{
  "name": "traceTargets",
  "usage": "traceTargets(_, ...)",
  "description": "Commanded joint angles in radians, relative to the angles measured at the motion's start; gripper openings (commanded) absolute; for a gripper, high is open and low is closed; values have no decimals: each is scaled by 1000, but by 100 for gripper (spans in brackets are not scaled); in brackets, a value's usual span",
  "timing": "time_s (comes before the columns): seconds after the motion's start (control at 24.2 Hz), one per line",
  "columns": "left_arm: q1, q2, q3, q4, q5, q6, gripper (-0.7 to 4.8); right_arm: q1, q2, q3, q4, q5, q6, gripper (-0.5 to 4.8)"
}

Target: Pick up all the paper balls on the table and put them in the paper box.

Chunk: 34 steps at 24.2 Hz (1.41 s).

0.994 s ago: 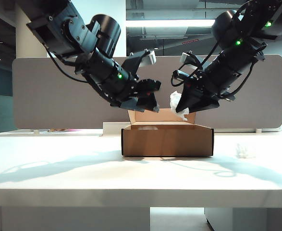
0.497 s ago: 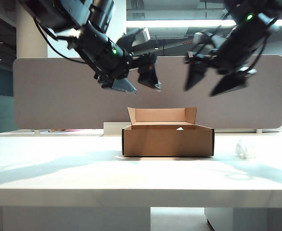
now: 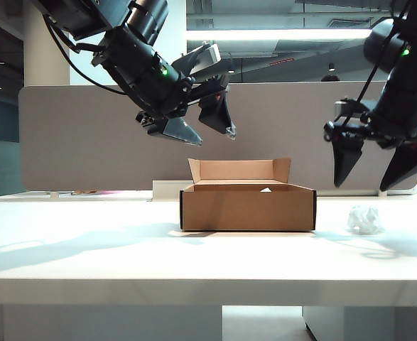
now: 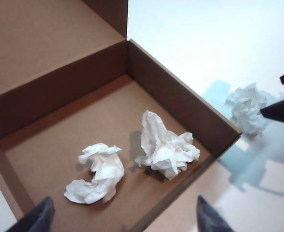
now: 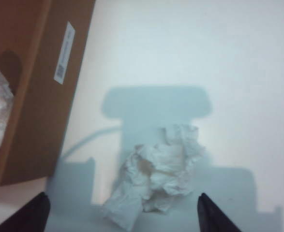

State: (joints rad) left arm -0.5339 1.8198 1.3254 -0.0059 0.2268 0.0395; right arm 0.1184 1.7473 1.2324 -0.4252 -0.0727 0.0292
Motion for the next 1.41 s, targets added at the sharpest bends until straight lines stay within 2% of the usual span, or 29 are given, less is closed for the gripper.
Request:
traceTargets(0.04, -2, -10, 3, -37, 6, -10, 371, 5, 49, 3, -9, 0, -3, 418)
traceTargets(0.29, -2, -10, 3, -54, 6, -14, 371, 5, 122, 4, 9, 4, -3, 417)
traceTargets(0.33, -2, -10, 3, -57, 6, -14, 371, 5, 132, 4, 14, 10, -3, 393)
traceTargets(0.41, -2, -10, 3, -64, 6, -14, 371, 4, 140, 3, 28, 31, -3, 298)
traceTargets(0.54, -2, -10, 3, -68, 6, -14, 371, 4, 141, 4, 80, 37, -3, 221)
traceTargets(0.58, -2, -10, 3, -68, 6, -14, 371, 4, 141, 4, 89, 37, -3, 158)
traceTargets(0.62, -2, -10, 3, -68, 6, -14, 371, 4, 141, 4, 93, 37, -3, 65)
traceTargets(0.66, -2, -10, 3, -68, 6, -14, 371, 4, 141, 5, 93, 37, -3, 24)
traceTargets(0.7, -2, -10, 3, -68, 6, -14, 371, 4, 141, 5, 93, 37, -4, 7)
traceTargets(1.04, -1, -10, 3, -68, -3, -13, 371, 5, 24, 12, 225, 21, -4, -1)
traceTargets(1.24, -1, -10, 3, -67, -5, -10, 371, 30, -52, 14, 336, -166, -3, -1)
traceTargets(1.41, -1, -10, 3, -68, -5, -10, 371, 92, -40, 14, 377, -188, -4, -1)
